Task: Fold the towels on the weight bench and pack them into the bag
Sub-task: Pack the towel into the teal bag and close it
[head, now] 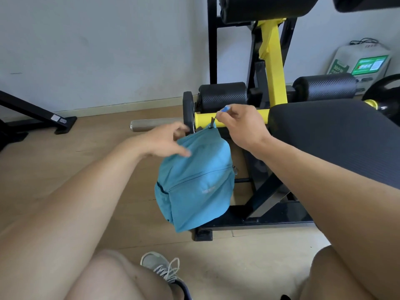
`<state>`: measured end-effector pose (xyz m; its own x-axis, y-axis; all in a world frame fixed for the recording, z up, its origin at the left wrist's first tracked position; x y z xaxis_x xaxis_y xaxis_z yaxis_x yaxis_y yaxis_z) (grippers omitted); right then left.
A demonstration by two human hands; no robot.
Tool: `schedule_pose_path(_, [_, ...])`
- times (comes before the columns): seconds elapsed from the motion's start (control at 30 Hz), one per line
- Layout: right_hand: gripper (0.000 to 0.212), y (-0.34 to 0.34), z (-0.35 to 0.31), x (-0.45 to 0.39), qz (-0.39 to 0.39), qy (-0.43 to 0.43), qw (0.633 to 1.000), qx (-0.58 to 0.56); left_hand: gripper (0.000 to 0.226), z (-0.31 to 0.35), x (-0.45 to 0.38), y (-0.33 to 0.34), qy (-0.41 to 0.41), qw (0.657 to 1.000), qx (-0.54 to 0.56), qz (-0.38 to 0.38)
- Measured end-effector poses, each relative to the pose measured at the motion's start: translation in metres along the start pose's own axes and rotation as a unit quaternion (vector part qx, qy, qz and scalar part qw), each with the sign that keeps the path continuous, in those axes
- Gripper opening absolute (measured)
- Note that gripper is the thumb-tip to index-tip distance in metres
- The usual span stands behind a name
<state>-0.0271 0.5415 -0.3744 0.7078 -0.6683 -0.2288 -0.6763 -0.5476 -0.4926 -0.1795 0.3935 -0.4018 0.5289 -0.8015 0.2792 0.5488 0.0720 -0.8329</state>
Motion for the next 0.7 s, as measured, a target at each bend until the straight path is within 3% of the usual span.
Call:
schedule_pose_path(0.03, [0.028,0.001,-0.004,0.002,-0.006,-0.017,1.000,0.006,0.058,0.016,-0.001,-0.001,0.045,0.997,0.046,0.040])
schedule_pose_path(0.1, [0.029,0.003,-0.009,0.005,-0.007,-0.038,0.999,0.012,0.036,0.034,-0.004,0.002,0.087,0.990,0.021,0.111])
schedule_pose_path(0.17, [0.029,0.003,-0.011,0.005,0.003,-0.034,0.999,0.004,0.039,0.039,-0.006,0.001,0.103,0.980,-0.027,0.166])
schedule_pose_path(0.3, [0.032,-0.003,0.019,0.000,0.034,0.090,0.995,-0.032,0.045,0.034,-0.004,-0.011,0.151,0.958,-0.030,0.241])
schedule_pose_path(0.43, [0.029,0.005,0.056,-0.001,0.030,0.226,0.971,-0.064,0.037,0.021,0.001,-0.020,0.185,0.922,0.012,0.339])
schedule_pose_path(0.53, [0.040,0.015,0.068,-0.003,0.002,0.258,0.965,-0.051,0.032,0.019,0.008,-0.022,0.195,0.897,0.031,0.395])
schedule_pose_path(0.7, [0.041,0.024,0.087,0.001,-0.034,0.298,0.953,-0.036,0.029,0.018,0.017,-0.032,0.191,0.858,0.085,0.469])
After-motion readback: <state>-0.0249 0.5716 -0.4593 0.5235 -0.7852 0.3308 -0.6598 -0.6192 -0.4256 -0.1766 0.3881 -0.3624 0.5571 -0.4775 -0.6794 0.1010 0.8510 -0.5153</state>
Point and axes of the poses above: each hand's wrist, its own x-axis away from the middle knuckle, its own y-axis out of the palm, z = x × y, the point moved 5 cm from there along -x, towards the middle knuckle, and after that the axes turned 1 degree about z, right-handed, at the moved point
